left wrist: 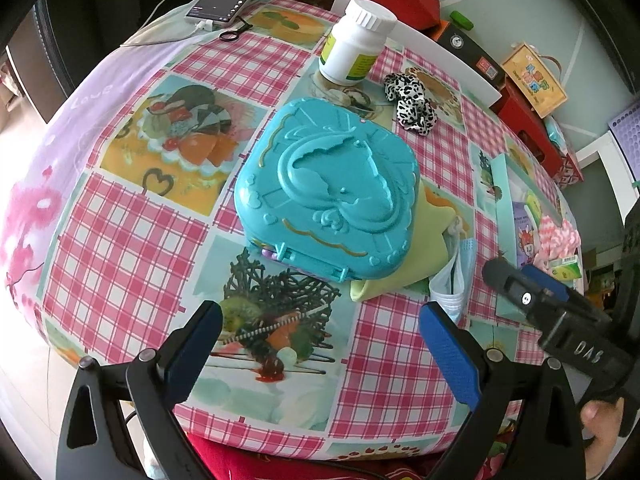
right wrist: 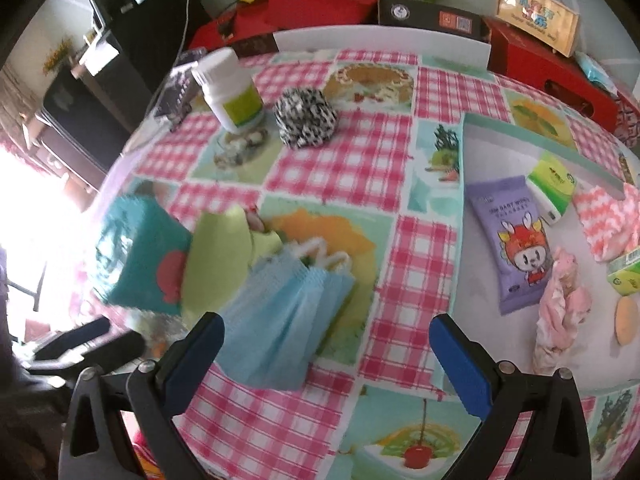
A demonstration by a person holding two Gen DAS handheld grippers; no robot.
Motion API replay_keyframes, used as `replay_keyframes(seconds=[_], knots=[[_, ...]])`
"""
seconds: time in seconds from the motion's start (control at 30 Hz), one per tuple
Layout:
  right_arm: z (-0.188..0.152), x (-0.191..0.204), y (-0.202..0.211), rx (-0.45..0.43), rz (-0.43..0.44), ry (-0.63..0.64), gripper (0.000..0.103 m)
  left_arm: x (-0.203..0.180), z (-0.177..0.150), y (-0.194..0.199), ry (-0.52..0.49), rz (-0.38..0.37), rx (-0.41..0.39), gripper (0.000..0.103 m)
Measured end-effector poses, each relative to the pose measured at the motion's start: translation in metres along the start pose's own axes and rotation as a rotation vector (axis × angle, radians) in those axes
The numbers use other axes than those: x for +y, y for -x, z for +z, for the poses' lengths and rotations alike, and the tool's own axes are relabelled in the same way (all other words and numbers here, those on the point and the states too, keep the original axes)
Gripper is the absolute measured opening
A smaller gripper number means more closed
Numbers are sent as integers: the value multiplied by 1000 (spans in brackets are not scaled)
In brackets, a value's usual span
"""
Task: Organize soft objects
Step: 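Grasp the blue face masks by their ear loops with the right tool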
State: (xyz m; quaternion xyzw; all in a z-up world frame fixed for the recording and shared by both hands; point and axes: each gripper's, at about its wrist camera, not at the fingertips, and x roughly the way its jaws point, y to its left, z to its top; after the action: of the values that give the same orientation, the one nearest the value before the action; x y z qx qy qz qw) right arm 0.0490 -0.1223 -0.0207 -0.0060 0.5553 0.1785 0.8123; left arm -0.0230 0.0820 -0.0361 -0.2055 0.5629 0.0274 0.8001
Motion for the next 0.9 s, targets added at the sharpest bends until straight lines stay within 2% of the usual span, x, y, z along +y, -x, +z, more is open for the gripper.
replay_keyframes(seconds=[0.3,0.53,0.77,0.9], knots=[[10,12,-25,58,37,-22,103,3,-2,-2,-4,6,9,99],[-5,-4,-37,122,-27,-33,103,4,-3,-3,-3,6,13,99],[-15,2,-44,150,-62,42,103,1,-3,-5,-9,5,17,99],[-13,6,-45,136,-60,56,103,1,-3,-5,-9,6,20,99]])
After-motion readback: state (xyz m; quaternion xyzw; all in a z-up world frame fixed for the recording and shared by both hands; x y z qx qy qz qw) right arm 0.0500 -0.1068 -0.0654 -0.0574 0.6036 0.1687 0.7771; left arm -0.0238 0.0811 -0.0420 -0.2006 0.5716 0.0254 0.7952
